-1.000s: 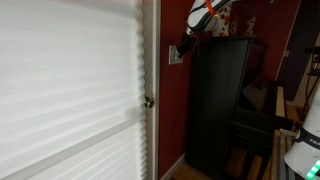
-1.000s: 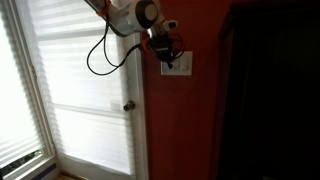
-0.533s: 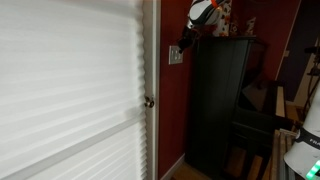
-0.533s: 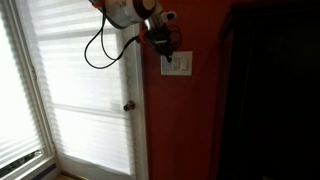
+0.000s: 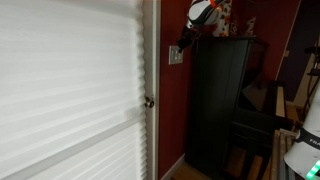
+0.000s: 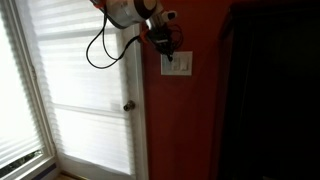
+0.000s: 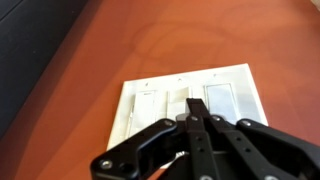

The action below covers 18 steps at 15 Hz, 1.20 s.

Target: Turn off the switches in the middle and on the right

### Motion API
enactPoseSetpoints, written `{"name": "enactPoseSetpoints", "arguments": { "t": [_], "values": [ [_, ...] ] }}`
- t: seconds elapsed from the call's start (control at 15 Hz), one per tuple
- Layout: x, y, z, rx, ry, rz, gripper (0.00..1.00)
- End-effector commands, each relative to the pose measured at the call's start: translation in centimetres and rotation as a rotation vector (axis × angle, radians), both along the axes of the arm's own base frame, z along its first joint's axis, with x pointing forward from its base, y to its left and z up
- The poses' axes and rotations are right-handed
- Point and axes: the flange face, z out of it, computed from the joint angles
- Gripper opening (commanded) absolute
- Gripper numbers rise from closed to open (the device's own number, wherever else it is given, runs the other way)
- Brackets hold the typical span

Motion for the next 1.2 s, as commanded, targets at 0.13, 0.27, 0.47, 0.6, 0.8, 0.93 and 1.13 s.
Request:
{"name": "enactPoseSetpoints", "arguments": {
  "t": [0.13,0.27,0.47,0.6,0.8,0.93,1.13],
  "values": [
    [1.3,-0.9,-0.1,-0.02,-0.04,0.008,0.04],
    [1.5,-0.8,-0.2,-0.009,-0.049,0.008,0.04],
    [1.9,-0.9,-0.6,-0.012,-0.048,0.008,0.04],
    [2.2,-0.8,-0.6,-0.01,-0.056,0.015,0.04],
    [2.3,-0.5,-0.7,0.019,-0.064,0.027,0.04],
    [2.4,-0.3,-0.8,0.034,-0.076,0.039,0.04],
    [2.8,-0.3,-0.9,0.044,-0.099,0.071,0.04]
  ]
}}
